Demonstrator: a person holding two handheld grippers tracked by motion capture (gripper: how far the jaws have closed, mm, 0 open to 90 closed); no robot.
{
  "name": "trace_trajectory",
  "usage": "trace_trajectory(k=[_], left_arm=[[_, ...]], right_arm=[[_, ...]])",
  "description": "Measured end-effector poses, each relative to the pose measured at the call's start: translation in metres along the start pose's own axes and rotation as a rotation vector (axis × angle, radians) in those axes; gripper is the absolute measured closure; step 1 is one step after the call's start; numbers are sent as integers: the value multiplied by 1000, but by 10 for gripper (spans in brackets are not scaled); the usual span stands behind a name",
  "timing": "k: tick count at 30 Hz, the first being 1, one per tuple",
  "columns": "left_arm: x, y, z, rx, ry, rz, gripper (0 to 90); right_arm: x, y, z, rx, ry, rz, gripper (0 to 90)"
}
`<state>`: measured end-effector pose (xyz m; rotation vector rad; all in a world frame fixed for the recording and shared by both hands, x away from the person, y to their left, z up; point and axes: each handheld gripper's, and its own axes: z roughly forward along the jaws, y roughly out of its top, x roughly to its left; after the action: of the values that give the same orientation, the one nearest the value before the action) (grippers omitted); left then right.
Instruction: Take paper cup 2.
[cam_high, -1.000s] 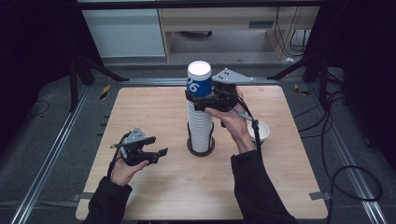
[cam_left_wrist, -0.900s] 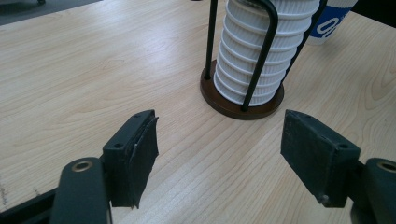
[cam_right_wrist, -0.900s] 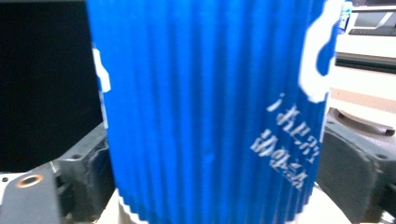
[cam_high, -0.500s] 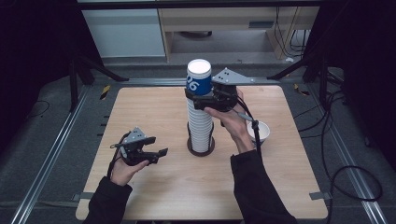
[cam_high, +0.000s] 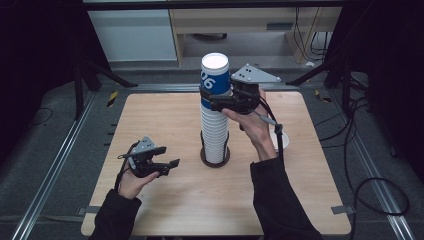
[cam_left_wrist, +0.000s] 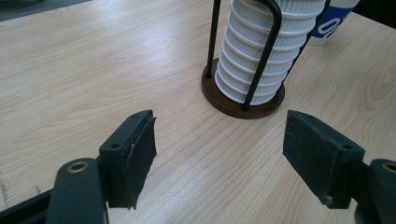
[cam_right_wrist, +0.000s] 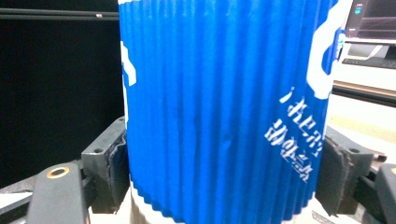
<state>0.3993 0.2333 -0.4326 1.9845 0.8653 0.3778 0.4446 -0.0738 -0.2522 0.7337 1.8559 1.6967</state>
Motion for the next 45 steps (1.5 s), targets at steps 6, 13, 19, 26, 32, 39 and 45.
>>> trace_trajectory(k=[6, 13, 19, 26, 32, 39, 45], left_arm=[[0, 0, -1, -1, 2, 1, 250], [0, 0, -1, 2, 2, 4, 251], [0, 0, -1, -3, 4, 0, 255], [1, 1, -3, -6, 5, 3, 256], [-2, 2, -3, -10, -7, 12, 258], [-2, 2, -3, -8, -9, 9, 258], [-3, 2, -3, -8, -10, 11, 258]], right_arm=[[1, 12, -4, -26, 5, -3, 204], [1, 26, -6, -48, 2, -13, 205], [3, 36, -10, -70, -10, -25, 205], [3, 41, -28, -77, -21, -51, 203], [2, 31, -51, -62, -32, -81, 202], [-10, 11, -75, -58, -40, -51, 201], [-17, -10, -87, -24, -48, -41, 200]])
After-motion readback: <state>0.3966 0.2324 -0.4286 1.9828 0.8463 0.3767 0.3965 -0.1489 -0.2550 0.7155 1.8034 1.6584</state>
